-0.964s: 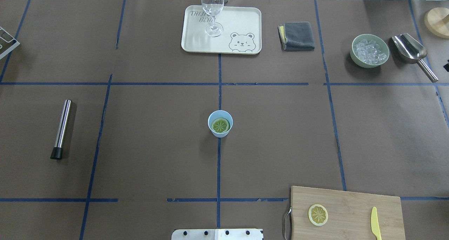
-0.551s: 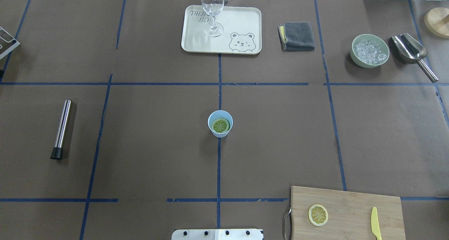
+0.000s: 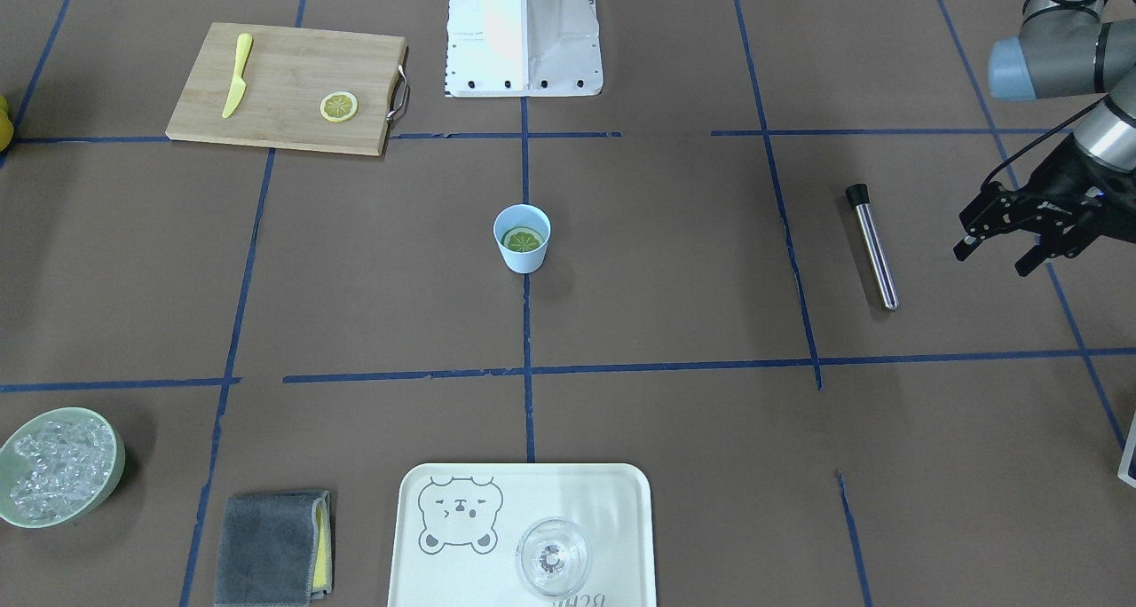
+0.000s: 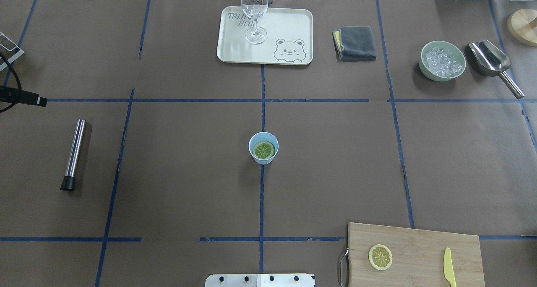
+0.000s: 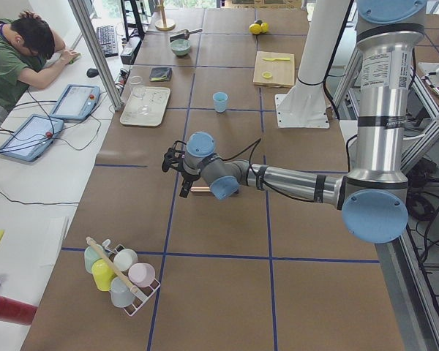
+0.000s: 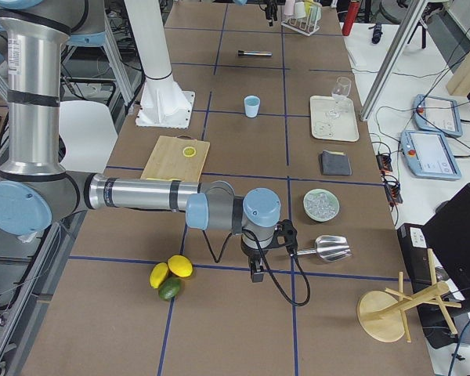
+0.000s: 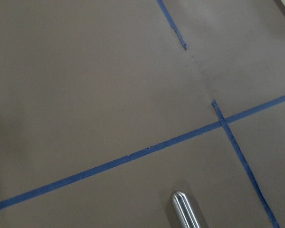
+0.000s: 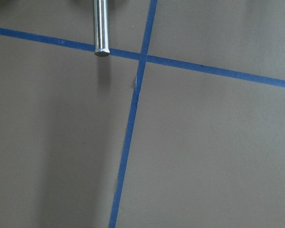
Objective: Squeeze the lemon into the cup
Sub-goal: 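Reach the left gripper to the standing steel muddler, then grasp the steel muddler with the left gripper and lift it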
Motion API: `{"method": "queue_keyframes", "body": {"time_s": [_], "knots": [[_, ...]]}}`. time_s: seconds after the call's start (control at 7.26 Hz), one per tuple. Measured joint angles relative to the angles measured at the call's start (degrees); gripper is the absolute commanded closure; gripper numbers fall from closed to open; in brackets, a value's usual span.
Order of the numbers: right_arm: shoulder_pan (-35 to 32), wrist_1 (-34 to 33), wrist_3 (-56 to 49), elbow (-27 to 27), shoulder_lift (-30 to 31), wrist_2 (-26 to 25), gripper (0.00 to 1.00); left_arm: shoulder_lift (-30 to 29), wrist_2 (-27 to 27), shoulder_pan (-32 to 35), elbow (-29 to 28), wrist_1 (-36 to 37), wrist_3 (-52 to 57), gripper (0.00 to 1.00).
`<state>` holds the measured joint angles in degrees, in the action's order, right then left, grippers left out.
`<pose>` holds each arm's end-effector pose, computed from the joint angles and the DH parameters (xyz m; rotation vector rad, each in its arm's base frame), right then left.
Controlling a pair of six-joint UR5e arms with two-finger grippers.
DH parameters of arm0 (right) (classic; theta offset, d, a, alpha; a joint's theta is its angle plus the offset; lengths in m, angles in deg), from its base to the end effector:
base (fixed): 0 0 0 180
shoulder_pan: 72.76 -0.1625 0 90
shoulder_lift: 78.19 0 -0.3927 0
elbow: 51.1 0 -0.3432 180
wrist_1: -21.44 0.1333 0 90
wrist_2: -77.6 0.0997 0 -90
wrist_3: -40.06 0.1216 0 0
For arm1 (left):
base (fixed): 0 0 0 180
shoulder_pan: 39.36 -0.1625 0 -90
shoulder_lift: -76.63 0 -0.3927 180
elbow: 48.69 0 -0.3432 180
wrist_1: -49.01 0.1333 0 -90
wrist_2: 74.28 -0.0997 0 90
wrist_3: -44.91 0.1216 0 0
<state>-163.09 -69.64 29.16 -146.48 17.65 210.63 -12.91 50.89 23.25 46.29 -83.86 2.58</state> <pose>0.0526 -0.4002 0.6475 0.0481 -0.7508 -0.1656 0.1645 -0.4550 0.5221 0.3254 0.9290 0.0144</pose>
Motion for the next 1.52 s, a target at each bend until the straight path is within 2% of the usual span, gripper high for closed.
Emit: {"method": "queue_keyframes", "body": {"time_s": [0.41,0.96,1.24,1.38,1.52], "knots": [[-0.02,-0.06,0.00,0.02,0.05,-0.10,0.00,-2.82,-5.99,-6.92,-4.83,0.02,-7.16,0.32],[-0.02,0.02,-0.08,0.42,0.05,-0.30,0.00,-3.57,-8.88,-12.69,-5.50,0.06,-11.25,0.34],[-0.02,0.34,-0.09,1.16,0.05,-0.31,0.00,-3.42,-10.46,-13.82,-5.65,0.08,-11.84,0.72],[-0.02,0.41,-0.09,1.28,0.05,-0.31,0.00,-3.39,-10.91,-13.95,-5.76,0.11,-12.06,0.73],[-0.02,0.43,-0.09,1.31,0.05,-0.31,0.00,-3.34,-11.33,-14.01,-5.82,0.13,-12.32,0.99]]}}
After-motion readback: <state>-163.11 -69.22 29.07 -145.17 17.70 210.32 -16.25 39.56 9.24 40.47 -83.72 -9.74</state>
